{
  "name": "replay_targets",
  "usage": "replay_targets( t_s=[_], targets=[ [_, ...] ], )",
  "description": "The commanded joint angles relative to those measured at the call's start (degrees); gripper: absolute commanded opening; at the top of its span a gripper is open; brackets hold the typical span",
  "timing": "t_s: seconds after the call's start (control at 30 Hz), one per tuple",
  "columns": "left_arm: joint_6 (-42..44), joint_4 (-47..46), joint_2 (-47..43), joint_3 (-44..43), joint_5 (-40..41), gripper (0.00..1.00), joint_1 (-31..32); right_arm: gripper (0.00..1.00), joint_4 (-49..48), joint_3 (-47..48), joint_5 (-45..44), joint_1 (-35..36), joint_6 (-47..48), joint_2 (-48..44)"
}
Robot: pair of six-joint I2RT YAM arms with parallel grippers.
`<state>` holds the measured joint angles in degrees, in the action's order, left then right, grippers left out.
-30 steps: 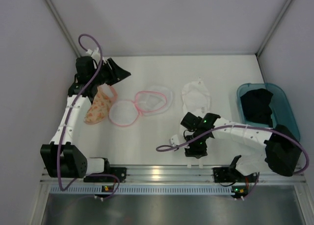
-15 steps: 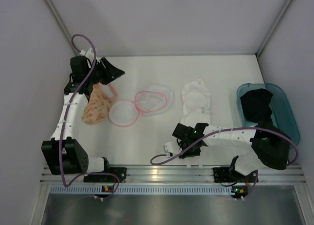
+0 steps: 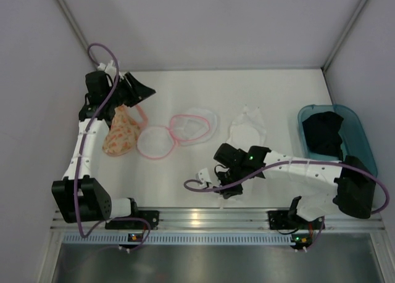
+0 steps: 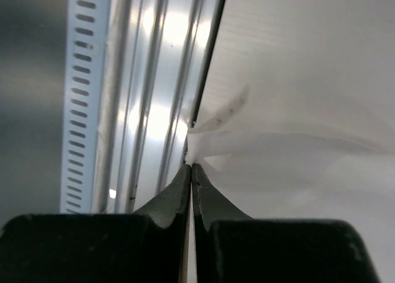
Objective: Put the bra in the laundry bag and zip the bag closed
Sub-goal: Adjust the bra at the center of the board.
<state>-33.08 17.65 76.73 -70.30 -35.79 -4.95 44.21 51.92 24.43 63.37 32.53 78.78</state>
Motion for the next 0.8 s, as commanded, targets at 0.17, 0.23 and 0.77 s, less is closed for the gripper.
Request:
replay_targets(
  t_s=[0.17,0.23,0.77],
  targets=[
    [2.85,-2.36,-5.28,0.78,-0.6,0.46,-0.32,0.0,5.45,7.49,15.65,-0.52,-1.87,-4.51],
    [2.32,-2.36,-5.01,0.69,-0.6,0.46,-0.32,0.0,6.06,7.06,16.44,-4.28,0.41,-4.52],
    [2.58,-2.36,-2.9,2.36,-0.6,0.45,-0.24,0.24,7.48,11.36,15.13,-26.55,12.56,14.03]
  ],
)
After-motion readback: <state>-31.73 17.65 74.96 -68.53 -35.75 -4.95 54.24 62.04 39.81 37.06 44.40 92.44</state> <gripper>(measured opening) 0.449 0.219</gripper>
